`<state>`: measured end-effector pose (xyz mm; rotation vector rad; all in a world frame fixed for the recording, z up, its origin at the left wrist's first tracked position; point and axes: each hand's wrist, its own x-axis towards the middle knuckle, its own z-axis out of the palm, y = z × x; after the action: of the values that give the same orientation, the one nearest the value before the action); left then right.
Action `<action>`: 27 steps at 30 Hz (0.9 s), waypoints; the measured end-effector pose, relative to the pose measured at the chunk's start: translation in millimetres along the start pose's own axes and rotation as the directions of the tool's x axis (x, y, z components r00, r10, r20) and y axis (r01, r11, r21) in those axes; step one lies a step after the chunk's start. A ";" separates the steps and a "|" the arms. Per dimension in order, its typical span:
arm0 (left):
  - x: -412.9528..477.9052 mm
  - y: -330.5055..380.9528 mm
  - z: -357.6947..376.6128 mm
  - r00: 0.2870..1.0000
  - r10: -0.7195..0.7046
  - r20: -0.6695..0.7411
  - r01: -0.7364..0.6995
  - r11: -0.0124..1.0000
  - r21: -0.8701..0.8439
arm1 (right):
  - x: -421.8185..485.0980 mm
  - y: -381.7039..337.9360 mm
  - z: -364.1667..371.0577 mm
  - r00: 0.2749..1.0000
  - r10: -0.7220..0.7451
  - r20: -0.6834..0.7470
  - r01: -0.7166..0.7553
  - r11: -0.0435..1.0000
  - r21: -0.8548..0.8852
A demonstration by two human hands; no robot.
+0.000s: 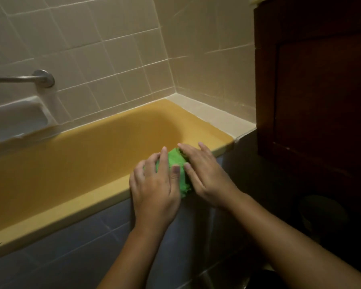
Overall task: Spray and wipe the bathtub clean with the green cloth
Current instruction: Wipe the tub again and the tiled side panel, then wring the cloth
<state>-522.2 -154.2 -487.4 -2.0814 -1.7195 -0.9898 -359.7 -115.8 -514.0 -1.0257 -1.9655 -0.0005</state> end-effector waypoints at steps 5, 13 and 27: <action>15.1 20.6 14.5 0.994 0.102 0.048 -0.110 0.966 0.234 | -11.7 72.8 -37.4 0.998 0.055 -0.027 -0.060 0.969 -0.240; 41.9 90.1 38.4 0.977 0.126 0.174 -0.174 0.939 0.298 | -16.4 107.3 -57.2 0.999 0.040 0.008 -0.035 0.948 -0.318; 47.5 99.9 48.3 0.955 0.251 0.156 -0.285 0.923 0.259 | -18.8 115.0 -59.4 0.999 0.023 0.022 -0.016 0.960 -0.281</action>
<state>-409.1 -115.6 -470.7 -2.1465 -1.4700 -0.5171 -237.2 -74.5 -534.0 -1.2325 -2.0161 -0.2641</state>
